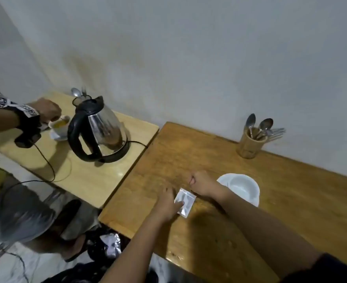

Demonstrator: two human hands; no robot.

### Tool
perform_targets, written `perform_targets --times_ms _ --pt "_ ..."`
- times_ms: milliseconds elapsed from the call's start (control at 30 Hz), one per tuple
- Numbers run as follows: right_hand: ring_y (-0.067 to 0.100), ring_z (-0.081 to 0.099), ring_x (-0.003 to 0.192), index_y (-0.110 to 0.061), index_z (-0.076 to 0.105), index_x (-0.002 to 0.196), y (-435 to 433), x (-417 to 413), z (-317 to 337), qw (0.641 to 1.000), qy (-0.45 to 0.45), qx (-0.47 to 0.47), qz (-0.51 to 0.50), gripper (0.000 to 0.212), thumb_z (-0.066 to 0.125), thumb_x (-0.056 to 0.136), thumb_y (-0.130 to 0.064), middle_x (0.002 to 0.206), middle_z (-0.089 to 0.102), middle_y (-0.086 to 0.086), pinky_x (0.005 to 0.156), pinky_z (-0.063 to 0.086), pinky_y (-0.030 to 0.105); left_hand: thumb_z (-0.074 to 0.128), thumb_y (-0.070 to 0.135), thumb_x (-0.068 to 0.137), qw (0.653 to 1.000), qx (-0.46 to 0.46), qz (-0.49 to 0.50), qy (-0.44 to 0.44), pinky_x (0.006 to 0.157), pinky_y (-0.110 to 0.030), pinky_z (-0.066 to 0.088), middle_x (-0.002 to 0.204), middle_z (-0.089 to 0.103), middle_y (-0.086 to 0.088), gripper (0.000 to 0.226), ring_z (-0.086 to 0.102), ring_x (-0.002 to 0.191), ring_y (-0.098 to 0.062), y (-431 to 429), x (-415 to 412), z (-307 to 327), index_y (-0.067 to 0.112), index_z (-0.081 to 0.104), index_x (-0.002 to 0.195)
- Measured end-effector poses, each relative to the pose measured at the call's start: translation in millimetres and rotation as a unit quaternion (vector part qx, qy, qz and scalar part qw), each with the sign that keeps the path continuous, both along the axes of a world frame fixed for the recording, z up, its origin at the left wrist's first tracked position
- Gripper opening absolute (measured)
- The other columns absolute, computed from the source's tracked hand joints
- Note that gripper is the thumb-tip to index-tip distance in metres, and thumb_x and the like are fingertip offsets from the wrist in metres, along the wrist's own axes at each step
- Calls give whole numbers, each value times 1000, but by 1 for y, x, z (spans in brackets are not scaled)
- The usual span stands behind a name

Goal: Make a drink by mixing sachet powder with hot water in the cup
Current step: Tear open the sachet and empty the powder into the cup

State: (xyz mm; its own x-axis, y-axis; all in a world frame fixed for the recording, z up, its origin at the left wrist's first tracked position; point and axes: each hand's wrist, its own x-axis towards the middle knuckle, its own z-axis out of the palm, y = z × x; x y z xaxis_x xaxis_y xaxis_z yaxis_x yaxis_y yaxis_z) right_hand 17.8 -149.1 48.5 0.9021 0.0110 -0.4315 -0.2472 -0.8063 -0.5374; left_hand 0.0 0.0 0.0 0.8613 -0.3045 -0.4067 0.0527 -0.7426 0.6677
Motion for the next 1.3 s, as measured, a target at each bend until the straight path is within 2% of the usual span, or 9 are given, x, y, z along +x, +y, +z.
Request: perform_targets --times_ms 200,433,533,667,800,900,1067,1167,1300 --pt "23 49 91 -7 52 108 12 -2 -30 997 60 -54 5 28 50 80 -2 112 55 15 53 31 25 63 28 81 996 83 16 -31 99 -40 39 129 46 -18 52 42 124 -35 -7 -2 -20 1 46 122" --pt "21 49 85 -15 42 83 13 3 -43 998 46 -36 -39 15 54 82 -6 96 56 12 64 36 26 71 21 74 1000 16 8 -25 88 -38 41 115 54 -17 44 51 109 -33 0 12 -32 2 50 108" --pt "27 55 84 -20 37 61 13 3 -45 996 65 -50 -41 31 52 84 -6 89 58 13 70 37 27 70 18 74 999 4 -14 -36 88 -36 39 113 56 -17 39 51 109 -32 2 16 -31 1 54 106" --pt "19 49 84 -26 41 60 10 1 -41 996 74 -28 -49 34 58 83 -8 90 54 8 77 40 24 69 14 74 998 5 -48 -42 89 -32 34 108 55 -16 27 48 110 -29 1 16 -24 9 54 97" --pt "17 50 83 -27 45 60 8 1 -28 996 87 -29 -15 30 59 81 -11 87 55 2 73 39 23 72 8 68 999 -38 -18 -13 73 -31 35 79 43 2 37 46 84 -24 4 16 -21 22 37 69" --pt "18 51 81 -20 58 73 4 2 -10 996 81 -33 14 16 52 82 -9 85 58 3 67 39 27 69 5 71 993 -109 14 53 64 -29 35 70 45 5 32 43 68 -16 6 18 -8 21 42 71" --pt "18 57 80 -16 59 90 -14 0 42 998 48 1 39 13 55 83 -6 87 59 4 66 49 27 60 14 84 977 -198 -40 62 79 -40 51 97 67 -16 15 63 90 -30 4 25 23 6 62 97" --pt "17 59 73 -19 62 88 -24 -3 68 998 -10 -9 55 10 60 83 -11 80 61 1 72 51 35 60 14 85 973 -210 -78 63 79 -38 48 88 64 -7 9 60 83 -21 -1 35 44 11 62 94" --pt "13 51 70 -10 67 88 -29 -4 95 993 -99 -20 54 14 55 83 -4 77 61 2 63 42 22 61 10 84 971 -218 -88 45 71 -30 43 78 59 0 11 54 73 -15 -13 47 69 21 60 81"
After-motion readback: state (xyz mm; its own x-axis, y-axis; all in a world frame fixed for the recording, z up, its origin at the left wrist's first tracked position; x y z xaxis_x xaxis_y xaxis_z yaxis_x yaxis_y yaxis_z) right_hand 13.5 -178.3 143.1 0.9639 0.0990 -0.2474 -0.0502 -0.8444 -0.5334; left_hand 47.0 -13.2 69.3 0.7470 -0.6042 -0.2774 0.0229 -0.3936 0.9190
